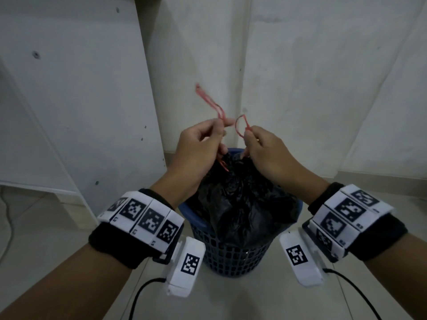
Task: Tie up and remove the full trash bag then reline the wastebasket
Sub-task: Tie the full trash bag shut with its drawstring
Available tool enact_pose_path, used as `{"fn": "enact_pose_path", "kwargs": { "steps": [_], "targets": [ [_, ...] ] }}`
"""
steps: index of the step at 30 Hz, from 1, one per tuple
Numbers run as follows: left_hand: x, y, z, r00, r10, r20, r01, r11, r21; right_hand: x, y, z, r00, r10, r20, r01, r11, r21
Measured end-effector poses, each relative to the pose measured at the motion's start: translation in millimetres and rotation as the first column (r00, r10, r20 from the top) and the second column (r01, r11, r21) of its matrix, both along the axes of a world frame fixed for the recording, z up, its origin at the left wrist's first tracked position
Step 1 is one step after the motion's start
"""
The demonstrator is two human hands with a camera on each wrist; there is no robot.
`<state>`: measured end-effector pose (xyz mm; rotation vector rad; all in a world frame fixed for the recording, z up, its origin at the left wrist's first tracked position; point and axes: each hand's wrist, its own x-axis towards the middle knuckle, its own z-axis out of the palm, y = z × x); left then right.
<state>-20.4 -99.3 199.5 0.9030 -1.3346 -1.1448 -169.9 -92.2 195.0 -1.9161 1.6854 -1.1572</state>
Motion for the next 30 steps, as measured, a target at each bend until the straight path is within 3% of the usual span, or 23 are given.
{"fn": "enact_pose_path", "kwargs": {
  "steps": [2, 6, 9, 12, 18, 20, 22, 27, 30],
  "targets": [
    [0.0, 0.1, -1.2, 0.997, -0.008, 0.077, 0.008, 1.0, 0.001, -1.4, -1.2, -5.2, 0.981, 0.029, -0.194, -0.042, 0.997, -0.061],
    [-2.1, -1.5, -3.3, 0.998, 0.011, -0.061, 0.004, 0.972, 0.234, -4.5, -4.3, -11.9, 0.882, -0.018, -0.472, -0.041, 0.993, -0.113],
    [-0.5, -0.6, -2.8, 0.981, -0.087, -0.173, 0.154, 0.894, 0.421, -5.3, -3.9, -13.5, 0.844, -0.014, -0.536, -0.059, 0.991, -0.119],
    [2.4, -2.0, -4.1, 0.967, -0.132, -0.217, 0.224, 0.843, 0.489, -6.0, -2.2, -12.2, 0.813, -0.01, -0.582, -0.066, 0.992, -0.109],
    [3.4, -3.1, -6.1, 0.973, -0.111, -0.2, 0.195, 0.861, 0.47, -3.4, 4.3, -8.7, 0.713, 0.004, -0.702, -0.066, 0.996, -0.062],
    [3.8, -4.0, -7.9, 0.981, -0.104, -0.164, 0.167, 0.883, 0.439, -3.2, 3.8, -8.1, 0.713, 0.033, -0.7, -0.071, 0.997, -0.026],
    [5.0, -5.7, -11.4, 0.992, -0.068, -0.107, 0.103, 0.924, 0.368, -2.7, 3.2, -7.0, 0.764, 0.061, -0.642, -0.068, 0.998, 0.013],
    [9.2, -10.0, -14.9, 0.999, 0.006, 0.045, -0.014, 0.986, 0.166, 0.8, 5.4, -4.4, 0.951, 0.021, -0.307, -0.032, 0.999, -0.029],
    [11.1, -10.7, -12.4, 0.998, -0.014, 0.069, 0.006, 0.994, 0.11, 1.3, 5.6, -3.4, 0.958, 0.065, -0.278, -0.085, 0.995, -0.06]
  ]
}}
